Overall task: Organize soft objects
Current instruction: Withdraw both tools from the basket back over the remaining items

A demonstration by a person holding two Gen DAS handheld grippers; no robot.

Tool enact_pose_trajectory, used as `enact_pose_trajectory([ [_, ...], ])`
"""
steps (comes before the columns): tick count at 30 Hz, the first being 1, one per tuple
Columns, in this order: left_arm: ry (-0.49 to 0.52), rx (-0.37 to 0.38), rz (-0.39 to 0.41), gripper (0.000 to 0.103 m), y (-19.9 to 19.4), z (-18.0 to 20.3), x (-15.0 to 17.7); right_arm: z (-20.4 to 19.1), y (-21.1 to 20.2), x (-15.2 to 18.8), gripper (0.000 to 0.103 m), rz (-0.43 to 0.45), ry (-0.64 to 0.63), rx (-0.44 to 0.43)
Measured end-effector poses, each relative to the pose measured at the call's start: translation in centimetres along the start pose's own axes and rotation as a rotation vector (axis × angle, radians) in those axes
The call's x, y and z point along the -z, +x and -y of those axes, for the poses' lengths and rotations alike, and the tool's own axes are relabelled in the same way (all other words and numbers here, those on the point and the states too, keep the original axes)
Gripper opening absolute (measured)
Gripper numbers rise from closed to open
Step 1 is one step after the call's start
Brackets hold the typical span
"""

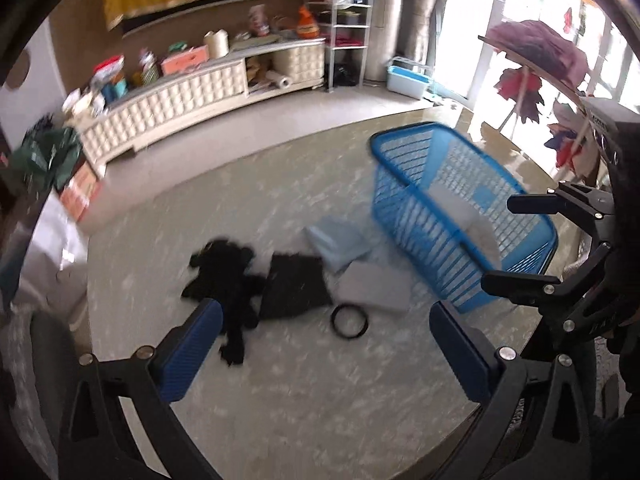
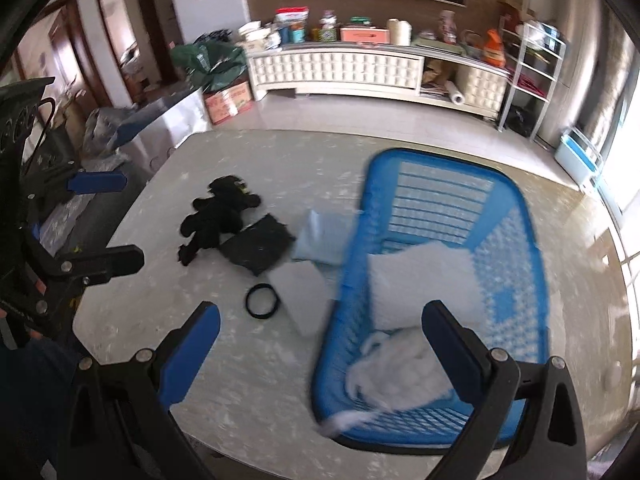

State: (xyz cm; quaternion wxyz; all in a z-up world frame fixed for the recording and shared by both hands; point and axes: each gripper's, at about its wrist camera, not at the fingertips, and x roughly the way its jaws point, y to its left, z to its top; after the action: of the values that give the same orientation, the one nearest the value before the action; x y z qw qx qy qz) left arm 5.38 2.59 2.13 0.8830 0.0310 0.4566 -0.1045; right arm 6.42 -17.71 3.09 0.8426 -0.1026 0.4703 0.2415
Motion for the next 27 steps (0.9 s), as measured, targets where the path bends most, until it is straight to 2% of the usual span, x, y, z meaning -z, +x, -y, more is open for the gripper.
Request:
enact_pose_trajectory([
  [5,-0.032,-0.084,-0.031,0.103,0.3,-2.8,2.4,-3.6,2.5,-1.0,0.101,-0.037,-0.093,-0.009],
  [10,-0.068,-0.107,-0.038,0.103,0.4,-5.6,3.7,-5.6,4.7,-1.5,0.101,-0.065,-0.133,-0.025],
  [16,-0.061,-0.134,-0.064,0.103,1.3,-7.6,5.0,-7.6,7.3,-1.6,0.101,-0.111,-0.165,-0.044],
  [23,-0.079,-0.126,-0.117,0.103,3.2,-9.5,6.9,-9.0,11.1,-0.5,0.09,-0.2,-0.158,-0.077],
  [27,-0.078,-0.163,-0.165,0.103,4.8,-10.2,7.8,-9.1,13.6,0.2,0.077,-0.252,-0.134,-0.08],
])
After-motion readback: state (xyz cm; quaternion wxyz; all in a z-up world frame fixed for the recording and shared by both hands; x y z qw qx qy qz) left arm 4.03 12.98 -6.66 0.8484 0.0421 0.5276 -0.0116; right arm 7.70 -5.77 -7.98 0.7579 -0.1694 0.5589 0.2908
